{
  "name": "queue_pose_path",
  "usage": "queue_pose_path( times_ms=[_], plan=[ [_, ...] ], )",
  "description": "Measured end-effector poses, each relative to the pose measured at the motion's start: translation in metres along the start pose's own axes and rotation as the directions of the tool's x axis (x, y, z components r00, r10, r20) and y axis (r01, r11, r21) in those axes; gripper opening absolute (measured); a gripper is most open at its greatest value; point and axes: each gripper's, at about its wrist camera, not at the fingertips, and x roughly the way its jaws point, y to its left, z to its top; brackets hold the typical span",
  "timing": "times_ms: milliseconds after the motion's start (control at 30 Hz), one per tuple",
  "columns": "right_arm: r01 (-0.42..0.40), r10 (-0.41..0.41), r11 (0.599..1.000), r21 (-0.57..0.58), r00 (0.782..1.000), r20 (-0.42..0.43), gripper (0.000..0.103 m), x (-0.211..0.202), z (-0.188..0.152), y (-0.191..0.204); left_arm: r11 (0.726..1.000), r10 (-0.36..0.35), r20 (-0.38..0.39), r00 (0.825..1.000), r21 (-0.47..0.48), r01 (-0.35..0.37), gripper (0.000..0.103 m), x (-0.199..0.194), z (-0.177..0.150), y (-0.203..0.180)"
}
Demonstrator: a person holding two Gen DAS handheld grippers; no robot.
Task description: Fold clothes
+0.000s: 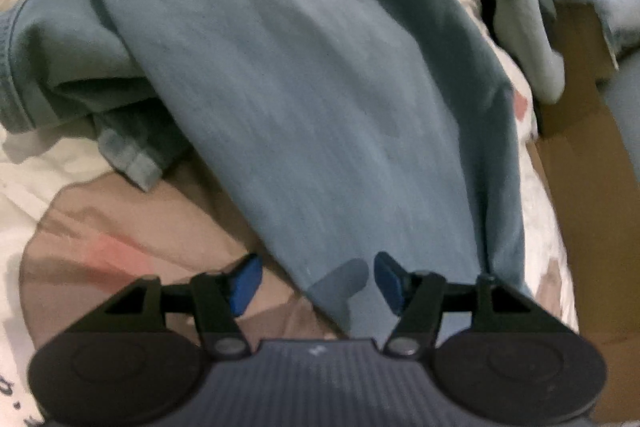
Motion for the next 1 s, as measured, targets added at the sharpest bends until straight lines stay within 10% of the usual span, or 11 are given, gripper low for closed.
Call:
queue_pose_path(
  times_ms=[167, 233, 300, 1000],
  plan=[
    [-0.003, 0.003, 1.000, 0.010, 1.000, -0.006, 0.000, 0.001, -0.001, -0.001, 0.998, -0.007, 0.083, 0.997, -0.056, 0.011, 0.060, 0.001, 0.010, 0.007],
    [-0.001, 0.001, 1.000, 0.012, 1.000, -0.008, 0.000, 0.001, -0.001, -0.003, 0.998, -0.011, 0.093, 0.996, -0.067, 0.017, 0.043, 0.002, 0.012, 0.008],
    [0.002, -0.002, 1.000, 0.012, 1.000, -0.008, 0.000, 0.001, 0.000, -0.003, 0.997, -0.021, 0.083, 0.996, -0.073, 0.027, 0.004, 0.002, 0.013, 0.007],
    [-0.035, 0.036, 0.999, 0.021, 0.998, -0.057, 0.001, -0.010, -0.010, 0.001, 0.976, -0.180, 0.093, 0.979, 0.138, 0.166, 0.003, -0.157, 0.049, -0.017]
  ],
)
